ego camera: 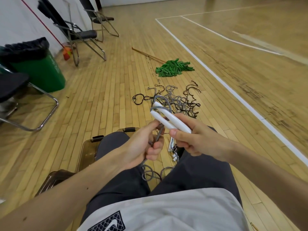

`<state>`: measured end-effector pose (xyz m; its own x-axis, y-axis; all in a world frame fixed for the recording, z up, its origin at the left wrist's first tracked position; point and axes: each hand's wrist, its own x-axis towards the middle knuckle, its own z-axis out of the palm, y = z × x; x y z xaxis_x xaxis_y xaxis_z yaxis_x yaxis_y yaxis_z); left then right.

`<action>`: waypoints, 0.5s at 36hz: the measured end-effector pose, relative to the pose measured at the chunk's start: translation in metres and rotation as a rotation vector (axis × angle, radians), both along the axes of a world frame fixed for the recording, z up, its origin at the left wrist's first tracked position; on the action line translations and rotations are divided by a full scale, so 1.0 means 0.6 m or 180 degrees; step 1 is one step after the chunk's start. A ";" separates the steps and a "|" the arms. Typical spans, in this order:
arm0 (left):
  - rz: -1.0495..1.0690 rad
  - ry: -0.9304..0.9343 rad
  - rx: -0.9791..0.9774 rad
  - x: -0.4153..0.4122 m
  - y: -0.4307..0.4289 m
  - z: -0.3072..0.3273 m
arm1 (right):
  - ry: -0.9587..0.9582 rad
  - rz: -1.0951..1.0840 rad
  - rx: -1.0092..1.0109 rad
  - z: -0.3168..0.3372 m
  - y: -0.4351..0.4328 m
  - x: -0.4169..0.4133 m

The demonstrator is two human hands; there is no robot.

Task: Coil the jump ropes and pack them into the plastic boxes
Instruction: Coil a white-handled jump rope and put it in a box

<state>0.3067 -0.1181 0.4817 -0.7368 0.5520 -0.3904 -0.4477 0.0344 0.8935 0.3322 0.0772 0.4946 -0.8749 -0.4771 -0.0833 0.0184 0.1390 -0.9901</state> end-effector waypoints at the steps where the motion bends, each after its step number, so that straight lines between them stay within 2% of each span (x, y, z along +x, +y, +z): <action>1: 0.0046 0.0081 -0.0038 -0.001 0.001 0.000 | -0.0019 -0.0016 0.0005 -0.002 0.002 -0.002; 5: 0.0138 0.0488 -0.0425 -0.001 0.005 -0.002 | -0.0112 -0.0139 0.0064 -0.015 0.007 -0.004; 8: 0.0081 0.0962 -0.1070 0.002 0.005 -0.005 | -0.0165 -0.0229 0.0063 -0.025 0.010 -0.004; 13: -0.0572 0.2921 -0.2438 0.011 -0.012 -0.013 | -0.0215 -0.0435 0.0268 -0.041 0.012 -0.005; 18: -0.1354 0.4422 -0.3714 0.010 -0.020 -0.007 | -0.0235 -0.0381 0.0539 -0.056 0.004 0.001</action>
<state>0.3129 -0.1303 0.4776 -0.7216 0.6919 0.0247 0.6923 0.7215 0.0113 0.3329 0.0797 0.4609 -0.9130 -0.3440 -0.2194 0.1165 0.2957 -0.9482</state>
